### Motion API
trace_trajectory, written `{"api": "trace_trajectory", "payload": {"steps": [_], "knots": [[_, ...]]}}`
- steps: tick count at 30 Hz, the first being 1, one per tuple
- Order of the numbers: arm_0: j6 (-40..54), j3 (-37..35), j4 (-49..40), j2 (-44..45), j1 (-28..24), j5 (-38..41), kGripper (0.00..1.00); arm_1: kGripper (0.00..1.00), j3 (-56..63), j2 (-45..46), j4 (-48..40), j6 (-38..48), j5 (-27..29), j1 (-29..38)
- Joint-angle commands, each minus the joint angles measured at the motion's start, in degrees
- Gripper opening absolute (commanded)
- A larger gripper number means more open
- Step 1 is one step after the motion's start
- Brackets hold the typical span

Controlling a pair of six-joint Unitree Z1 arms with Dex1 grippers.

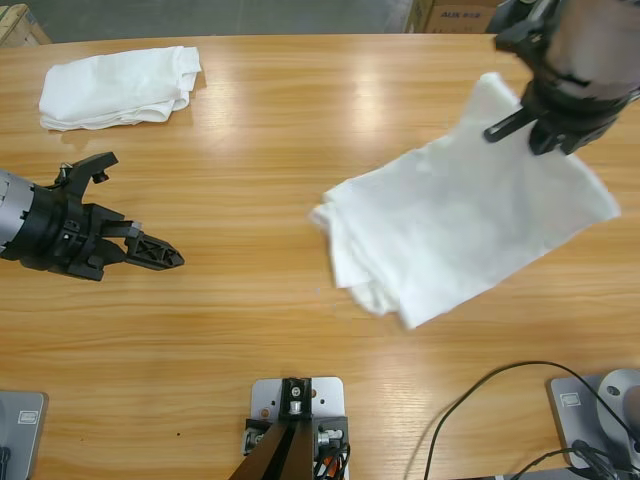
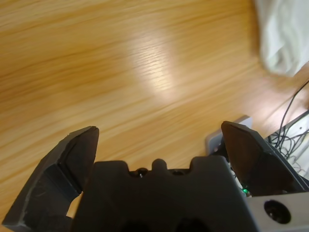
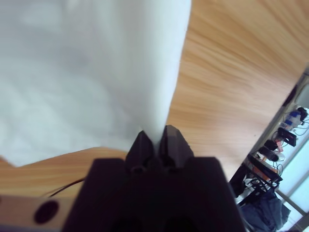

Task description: Fold clothes

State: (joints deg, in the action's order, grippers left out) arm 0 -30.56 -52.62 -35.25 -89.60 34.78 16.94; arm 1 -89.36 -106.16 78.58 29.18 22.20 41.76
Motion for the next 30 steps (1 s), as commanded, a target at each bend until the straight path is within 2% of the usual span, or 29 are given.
{"api": "trace_trajectory", "payload": {"steps": [1,7,13,16,19,22,30], "knots": [[-0.4,1.9,0.6,0.7,-0.7,-0.8,0.991,0.000,-3.3,-2.4,1.6,1.2,0.5,8.8],[-0.4,1.9,0.6,0.6,-1.3,-0.8,0.991,0.000,-14.4,-13.7,4.4,1.5,-2.7,24.0],[-0.4,2.2,0.9,0.8,-1.3,-0.7,0.991,0.000,-15.7,-17.7,2.2,2.1,-9.8,27.4],[-0.4,2.4,0.9,1.2,-1.4,-0.8,0.991,0.000,-13.7,-16.4,-5.3,2.3,-16.1,29.5],[-0.4,2.4,0.9,1.5,-1.4,-0.8,0.991,0.000,-7.9,-12.5,-12.7,3.3,-19.0,32.6],[-0.4,2.5,0.9,1.5,-1.5,-0.8,0.991,0.000,-1.3,-7.7,-16.4,4.8,-19.2,33.4],[-0.4,2.7,0.9,1.6,-1.5,-0.7,0.991,0.000,7.1,-4.0,-17.8,4.8,-19.3,33.4]]}}
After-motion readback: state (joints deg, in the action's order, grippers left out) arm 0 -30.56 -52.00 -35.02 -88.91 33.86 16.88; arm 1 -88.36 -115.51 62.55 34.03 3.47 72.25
